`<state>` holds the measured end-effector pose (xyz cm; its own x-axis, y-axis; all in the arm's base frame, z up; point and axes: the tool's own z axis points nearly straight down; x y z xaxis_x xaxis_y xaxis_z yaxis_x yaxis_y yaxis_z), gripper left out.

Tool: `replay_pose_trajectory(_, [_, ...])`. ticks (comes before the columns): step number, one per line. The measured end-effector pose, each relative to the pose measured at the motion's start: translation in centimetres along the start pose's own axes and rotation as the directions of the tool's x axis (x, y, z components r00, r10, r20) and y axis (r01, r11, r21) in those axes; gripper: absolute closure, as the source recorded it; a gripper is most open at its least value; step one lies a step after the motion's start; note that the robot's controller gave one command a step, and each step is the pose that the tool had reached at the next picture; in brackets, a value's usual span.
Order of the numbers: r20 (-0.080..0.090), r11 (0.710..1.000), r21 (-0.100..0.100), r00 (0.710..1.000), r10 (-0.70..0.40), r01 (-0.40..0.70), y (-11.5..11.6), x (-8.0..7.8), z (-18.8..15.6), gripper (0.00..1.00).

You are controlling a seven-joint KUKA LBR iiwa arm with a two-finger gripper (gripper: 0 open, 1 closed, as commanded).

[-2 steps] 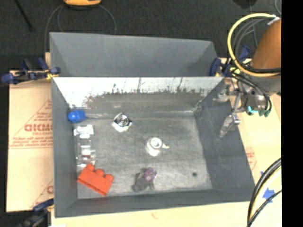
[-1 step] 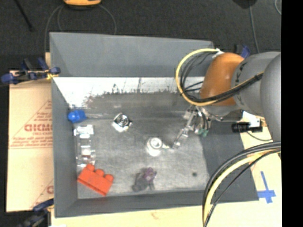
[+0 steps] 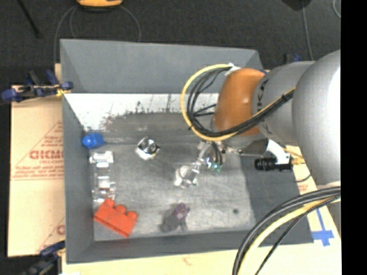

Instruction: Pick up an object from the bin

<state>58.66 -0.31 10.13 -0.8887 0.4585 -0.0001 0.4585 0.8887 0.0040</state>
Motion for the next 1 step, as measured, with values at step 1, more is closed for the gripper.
replay_pose_trajectory(1, [-0.001, 0.982, 0.003, 0.982, 0.187, -0.187, -0.18, 2.74, 0.13, 0.00])
